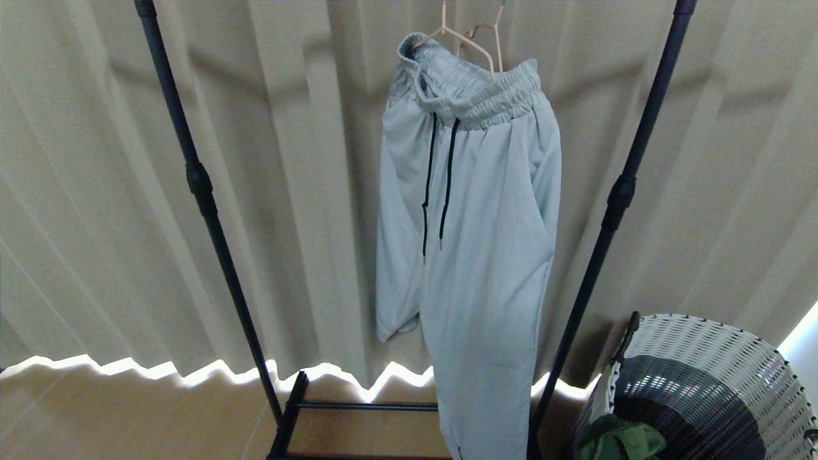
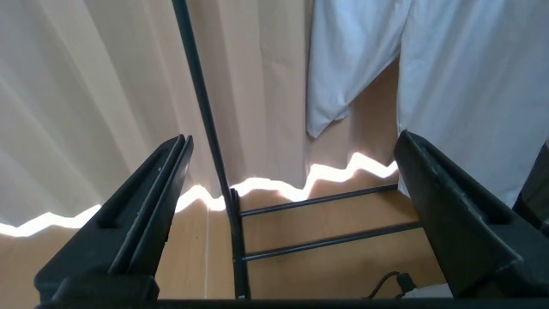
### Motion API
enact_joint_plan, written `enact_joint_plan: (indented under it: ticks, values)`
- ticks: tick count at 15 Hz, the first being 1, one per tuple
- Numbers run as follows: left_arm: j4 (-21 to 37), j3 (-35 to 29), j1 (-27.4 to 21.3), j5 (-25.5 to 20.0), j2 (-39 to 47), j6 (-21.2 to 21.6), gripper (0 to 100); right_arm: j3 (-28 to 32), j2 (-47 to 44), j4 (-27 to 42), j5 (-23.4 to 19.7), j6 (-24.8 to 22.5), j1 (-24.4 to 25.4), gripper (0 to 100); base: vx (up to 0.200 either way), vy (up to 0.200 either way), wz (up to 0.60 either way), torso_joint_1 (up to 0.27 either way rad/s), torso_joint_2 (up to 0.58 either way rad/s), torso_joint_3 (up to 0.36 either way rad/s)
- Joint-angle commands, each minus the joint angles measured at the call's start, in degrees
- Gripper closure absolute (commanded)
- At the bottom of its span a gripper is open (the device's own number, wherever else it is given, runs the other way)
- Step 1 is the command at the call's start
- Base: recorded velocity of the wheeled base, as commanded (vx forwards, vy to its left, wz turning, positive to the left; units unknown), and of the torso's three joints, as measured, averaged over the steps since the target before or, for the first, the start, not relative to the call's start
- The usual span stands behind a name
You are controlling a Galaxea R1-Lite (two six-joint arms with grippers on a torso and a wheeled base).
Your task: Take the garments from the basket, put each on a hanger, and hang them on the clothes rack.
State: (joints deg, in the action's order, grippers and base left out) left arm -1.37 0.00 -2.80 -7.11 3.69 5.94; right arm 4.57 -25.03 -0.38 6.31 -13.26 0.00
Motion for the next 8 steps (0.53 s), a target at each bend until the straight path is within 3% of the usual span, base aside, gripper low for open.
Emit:
enact_joint_plan:
  ticks: [1,3,8]
  values:
    - [0.0,0.0,0.0,0.0,0.1,0.0,0,3.1,-22.2,-0.2,0.1,-9.1,0.0,0,0.000,0.000,0.00,0.000,0.00,0.000]
    - [0.0,0.0,0.0,0.0,0.1,0.0,0,4.3,-33.8,-4.4,-0.2,-14.6,0.3,0,0.000,0.000,0.00,0.000,0.00,0.000]
    - [0.0,0.0,0.0,0.0,0.1,0.0,0,6.0,-54.7,-18.7,-0.5,-14.7,4.6,0,0.000,0.000,0.00,0.000,0.00,0.000]
